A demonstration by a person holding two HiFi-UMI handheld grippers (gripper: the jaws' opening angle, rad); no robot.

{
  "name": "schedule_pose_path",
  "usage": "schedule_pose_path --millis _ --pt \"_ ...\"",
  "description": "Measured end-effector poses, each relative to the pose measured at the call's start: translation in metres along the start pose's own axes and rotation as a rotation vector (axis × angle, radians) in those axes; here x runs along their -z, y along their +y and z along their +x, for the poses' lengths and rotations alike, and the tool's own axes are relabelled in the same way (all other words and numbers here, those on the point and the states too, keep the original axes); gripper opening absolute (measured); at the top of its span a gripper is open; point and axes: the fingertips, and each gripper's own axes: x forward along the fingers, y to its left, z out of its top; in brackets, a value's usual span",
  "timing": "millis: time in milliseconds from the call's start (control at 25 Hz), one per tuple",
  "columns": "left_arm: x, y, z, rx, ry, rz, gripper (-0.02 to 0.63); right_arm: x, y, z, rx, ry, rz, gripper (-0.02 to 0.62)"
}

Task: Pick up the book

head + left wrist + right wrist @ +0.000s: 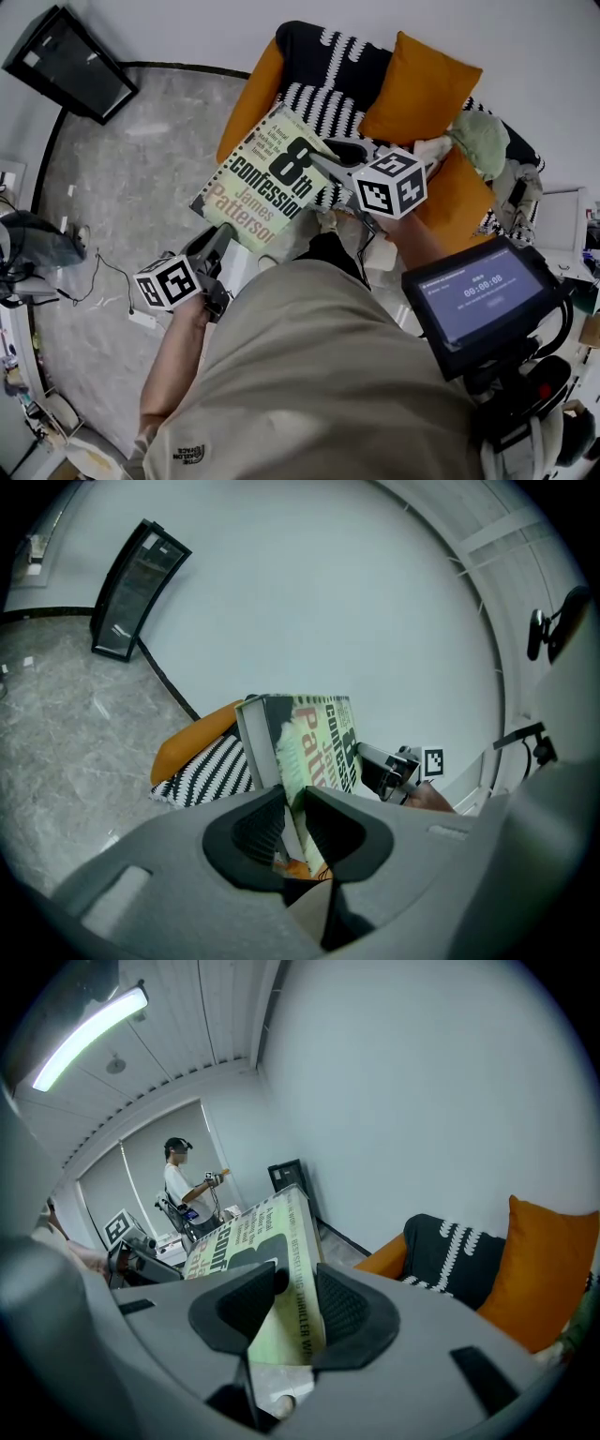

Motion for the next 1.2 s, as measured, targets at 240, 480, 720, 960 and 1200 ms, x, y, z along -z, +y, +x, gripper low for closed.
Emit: schedule_pose_path --millis 240,480,720,960,1200 --pt "0.0009 -0.0019 0.0002 -0.003 0.002 -0.011 0.074 -0.0023 -0.0001 -0.0003 -0.008 0.007 -0.007 0.144" --pt "0.0016 -0.0018 0.0023 -0.013 0.008 -0.023 0.074 -0.0028 -0.0014 0.0009 -0.015 0.014 -0.014 0.144" --pt "0.0022 0.0042 0.0057 -0.020 0.026 -0.030 0.074 0.0027 -0.0046 0.0066 -0.011 0.027 -0.005 0.144" --pt "0.0011 0.0052 0.0075 -0.021 0.042 -0.033 0.074 0.0054 -0.0064 0.0072 -0.004 0.032 0.007 0.144" --pt "0.0040 0.0068 0.0076 -0.010 0.055 -0.042 0.074 0.0060 -0.0055 0.0063 -0.001 0.034 0.010 0.144"
